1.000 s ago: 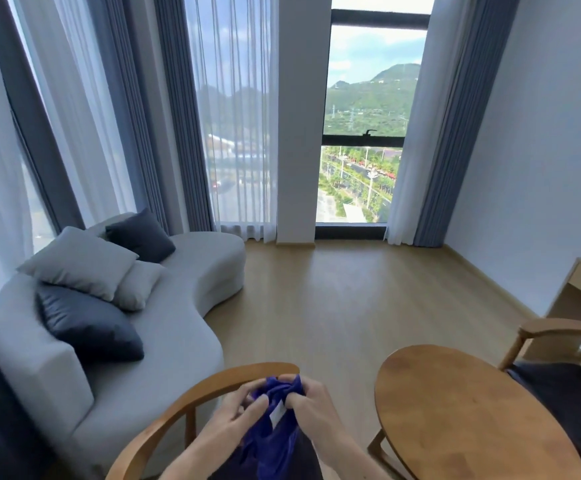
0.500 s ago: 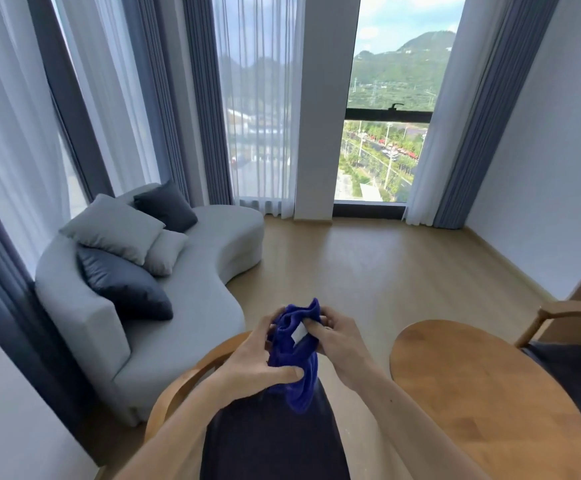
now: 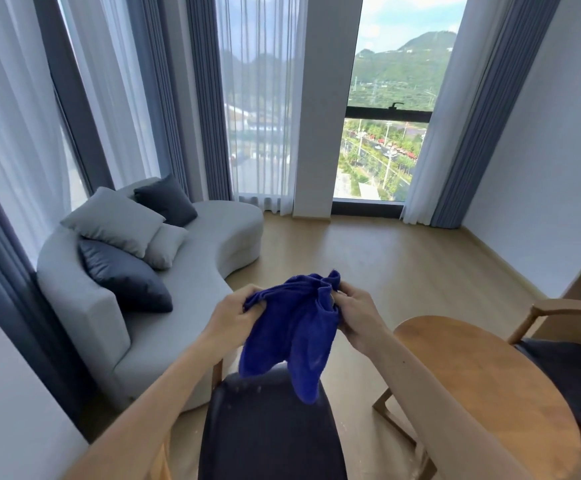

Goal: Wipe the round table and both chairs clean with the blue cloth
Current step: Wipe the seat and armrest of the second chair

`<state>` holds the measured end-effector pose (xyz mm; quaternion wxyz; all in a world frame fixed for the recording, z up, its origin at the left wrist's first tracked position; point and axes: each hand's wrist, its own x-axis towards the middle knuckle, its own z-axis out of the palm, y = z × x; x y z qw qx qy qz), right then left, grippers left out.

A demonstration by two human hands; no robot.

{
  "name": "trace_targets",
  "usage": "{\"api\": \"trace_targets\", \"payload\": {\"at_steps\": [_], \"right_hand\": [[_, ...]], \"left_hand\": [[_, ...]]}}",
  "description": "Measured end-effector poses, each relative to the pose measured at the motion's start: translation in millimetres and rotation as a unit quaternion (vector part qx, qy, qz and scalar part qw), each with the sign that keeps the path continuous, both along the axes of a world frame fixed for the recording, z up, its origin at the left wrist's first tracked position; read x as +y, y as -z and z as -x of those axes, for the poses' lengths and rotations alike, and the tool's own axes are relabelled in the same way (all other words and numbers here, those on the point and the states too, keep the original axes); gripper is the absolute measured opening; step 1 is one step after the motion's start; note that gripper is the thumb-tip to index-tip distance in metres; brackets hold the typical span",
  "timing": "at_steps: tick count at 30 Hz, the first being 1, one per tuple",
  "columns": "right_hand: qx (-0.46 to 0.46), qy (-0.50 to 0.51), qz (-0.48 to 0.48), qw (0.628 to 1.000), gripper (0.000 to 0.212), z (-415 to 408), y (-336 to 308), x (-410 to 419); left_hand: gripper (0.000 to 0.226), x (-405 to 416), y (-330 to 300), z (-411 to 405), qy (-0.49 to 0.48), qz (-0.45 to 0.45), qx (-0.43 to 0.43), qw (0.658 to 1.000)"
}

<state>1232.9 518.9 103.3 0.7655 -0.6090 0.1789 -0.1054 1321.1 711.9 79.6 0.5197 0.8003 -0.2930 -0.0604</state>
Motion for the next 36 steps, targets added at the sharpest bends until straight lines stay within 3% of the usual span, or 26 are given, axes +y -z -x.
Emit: {"api": "trace_targets", "payload": {"at_steps": [11,14,16,17,19,20,21,23,25,27,30,33,36], "right_hand": [[0.076,-0.019,-0.031,0.996,0.024,4.7,7.4,-5.8],[0.149,-0.032,-0.126,0.98,0.049,7.0,17.8,-3.5],[0.182,-0.059,-0.147,0.97,0.053,11.0,23.5,-2.4],[0.206,-0.082,-0.074,0.972,0.047,13.7,25.6,-2.0],[0.256,-0.114,0.178,0.943,0.038,17.4,25.3,-1.0],[0.239,-0.09,0.277,0.926,0.037,16.8,20.2,0.1],[0.18,-0.075,0.316,0.928,0.045,14.1,14.8,-0.3],[0.02,-0.126,0.285,0.95,0.065,8.9,-1.2,5.5],[-0.069,-0.184,0.345,0.918,0.066,1.3,-14.5,14.2],[-0.106,-0.145,0.466,0.867,0.054,-8.2,-17.6,18.3],[-0.125,-0.1,0.513,0.843,0.026,-14.0,-23.9,19.6],[-0.134,-0.043,0.503,0.852,0.011,-16.5,-28.3,14.1],[-0.142,-0.003,0.426,0.893,0.014,-16.9,-33.2,10.0]], "left_hand": [[0.029,-10.8,-34.1,-9.0,-0.007,-0.013,-0.035,0.999],[0.031,-15.4,-38.0,-9.9,-0.008,0.007,-0.009,1.0],[0.031,-15.5,-40.4,-13.4,-0.005,-0.002,-0.01,1.0],[0.031,-14.6,-41.9,-15.5,0.001,-0.012,-0.016,1.0],[0.032,-12.6,-45.6,-18.2,0.03,-0.039,-0.034,0.998],[0.033,-12.8,-47.7,-18.4,0.056,-0.06,-0.051,0.995],[0.031,-14.4,-49.5,-17.6,0.084,-0.084,-0.072,0.99],[0.026,-20.9,-52.4,-14.2,0.127,-0.124,-0.106,0.978],[0.023,-26.5,-54.2,-12.0,0.137,-0.131,-0.112,0.975],[0.016,-26.7,-53.7,-13.5,0.133,-0.116,-0.082,0.981],[0.007,-15.6,-53.1,-16.9,0.126,-0.057,-0.004,0.99],[0.005,3.0,-51.3,-24.6,0.121,0.002,0.044,0.992],[0.02,15.5,-40.6,-25.1,0.202,-0.104,0.067,0.972]]}}
